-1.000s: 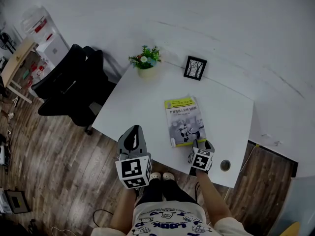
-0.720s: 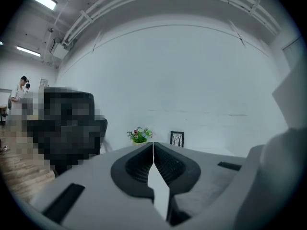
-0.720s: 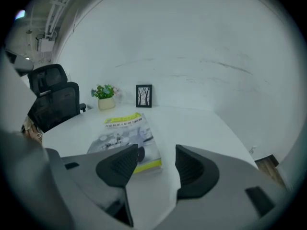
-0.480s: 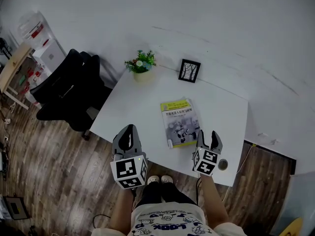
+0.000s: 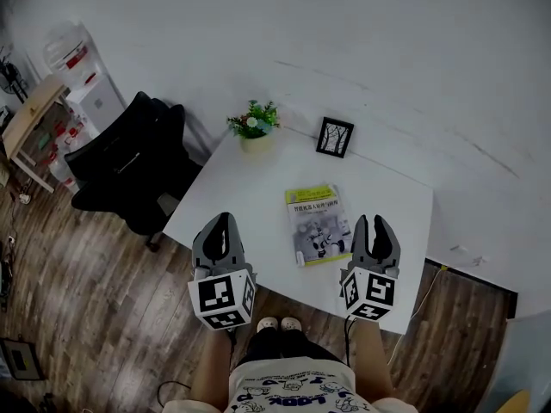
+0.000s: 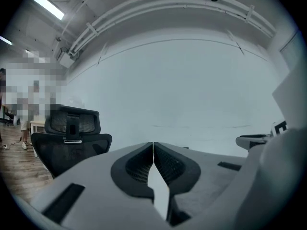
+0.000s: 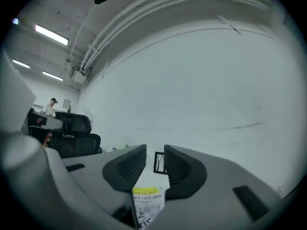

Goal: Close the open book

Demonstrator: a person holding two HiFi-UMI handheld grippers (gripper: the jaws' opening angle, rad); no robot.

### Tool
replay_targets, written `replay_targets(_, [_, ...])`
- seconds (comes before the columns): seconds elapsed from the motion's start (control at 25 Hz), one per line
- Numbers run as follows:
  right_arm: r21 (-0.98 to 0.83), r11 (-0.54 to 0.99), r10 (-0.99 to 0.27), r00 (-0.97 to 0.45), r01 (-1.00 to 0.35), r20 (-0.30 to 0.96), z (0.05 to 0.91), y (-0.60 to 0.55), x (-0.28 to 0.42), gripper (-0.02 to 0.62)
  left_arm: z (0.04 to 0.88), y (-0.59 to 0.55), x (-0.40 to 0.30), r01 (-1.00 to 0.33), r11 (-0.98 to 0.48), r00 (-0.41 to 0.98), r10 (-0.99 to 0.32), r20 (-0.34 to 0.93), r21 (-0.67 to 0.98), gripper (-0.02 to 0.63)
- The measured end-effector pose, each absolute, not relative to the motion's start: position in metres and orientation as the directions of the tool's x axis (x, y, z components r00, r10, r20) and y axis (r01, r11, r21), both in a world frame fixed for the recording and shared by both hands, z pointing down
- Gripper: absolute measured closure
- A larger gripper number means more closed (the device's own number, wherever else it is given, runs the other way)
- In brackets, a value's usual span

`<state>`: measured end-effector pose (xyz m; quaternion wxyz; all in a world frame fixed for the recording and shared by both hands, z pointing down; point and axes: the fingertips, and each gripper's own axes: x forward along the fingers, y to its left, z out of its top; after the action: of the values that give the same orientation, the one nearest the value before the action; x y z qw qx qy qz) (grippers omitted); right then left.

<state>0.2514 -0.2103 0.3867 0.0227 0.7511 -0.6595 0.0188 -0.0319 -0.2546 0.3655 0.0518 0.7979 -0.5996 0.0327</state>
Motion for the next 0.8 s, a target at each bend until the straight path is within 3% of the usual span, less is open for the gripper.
replay_targets(0.2, [-0.001, -0.131, -0.991, 0.131, -0.991, 0.002, 0.359, -0.211, 0.248, 0.503, 0.348, -0.253, -0.036, -0.965, -0.259, 0.262, -0.962, 0.081, 0.042, 0.580])
replay_targets(0.8, [0.007, -0.075, -0.996, 0.074, -0.997, -0.050, 0.331, -0.216, 0.232, 0.529, 0.326, -0.244, -0.050, -0.978, -0.206, 0.207, -0.978, 0.037, 0.029, 0.580])
